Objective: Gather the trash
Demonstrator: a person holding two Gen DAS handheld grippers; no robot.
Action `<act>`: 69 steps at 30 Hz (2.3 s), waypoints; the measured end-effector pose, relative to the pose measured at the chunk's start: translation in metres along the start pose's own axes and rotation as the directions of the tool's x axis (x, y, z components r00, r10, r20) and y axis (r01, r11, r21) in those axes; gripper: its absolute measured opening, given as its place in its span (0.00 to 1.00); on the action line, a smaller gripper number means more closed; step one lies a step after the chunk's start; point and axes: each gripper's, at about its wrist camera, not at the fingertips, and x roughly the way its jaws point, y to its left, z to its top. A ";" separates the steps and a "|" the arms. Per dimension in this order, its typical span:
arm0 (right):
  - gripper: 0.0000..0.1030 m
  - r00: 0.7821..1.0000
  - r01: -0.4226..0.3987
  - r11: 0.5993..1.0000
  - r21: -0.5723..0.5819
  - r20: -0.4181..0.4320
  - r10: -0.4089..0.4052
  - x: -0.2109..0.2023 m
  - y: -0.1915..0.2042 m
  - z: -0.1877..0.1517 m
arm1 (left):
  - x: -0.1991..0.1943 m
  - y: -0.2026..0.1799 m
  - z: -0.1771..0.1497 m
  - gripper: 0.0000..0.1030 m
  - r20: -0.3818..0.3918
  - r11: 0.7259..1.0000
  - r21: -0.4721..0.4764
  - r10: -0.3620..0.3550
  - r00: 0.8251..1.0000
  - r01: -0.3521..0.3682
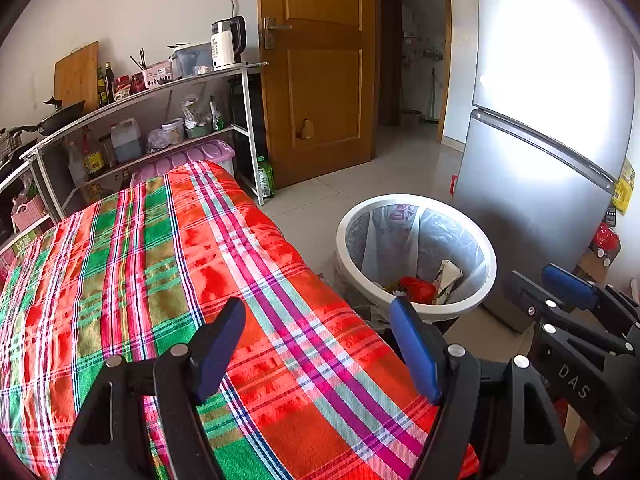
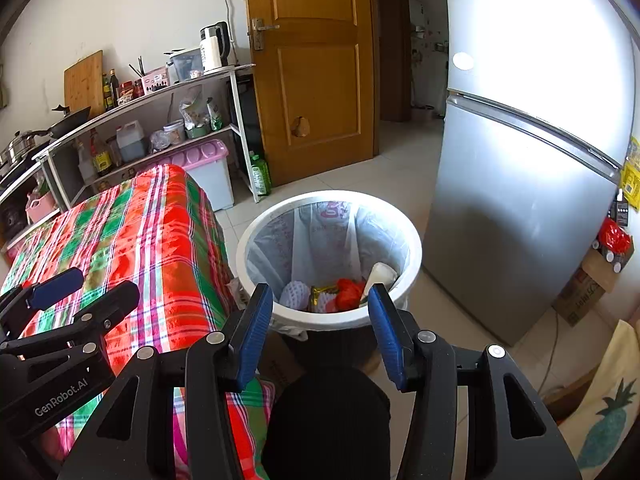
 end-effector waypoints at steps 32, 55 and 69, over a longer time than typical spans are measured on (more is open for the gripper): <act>0.49 1.000 0.002 1.000 -0.006 0.002 -0.002 -0.001 0.002 0.002 | -0.002 0.001 0.001 0.74 0.003 1.000 -0.002 -0.001 1.000 0.001; 0.49 1.000 0.001 1.000 -0.009 0.001 -0.001 0.000 0.002 0.003 | -0.001 0.002 0.000 0.74 0.000 1.000 -0.010 -0.004 1.000 0.004; 0.49 1.000 -0.001 1.000 -0.010 0.002 0.001 0.001 0.001 0.002 | -0.001 0.003 0.000 0.74 0.005 1.000 -0.018 -0.010 1.000 0.010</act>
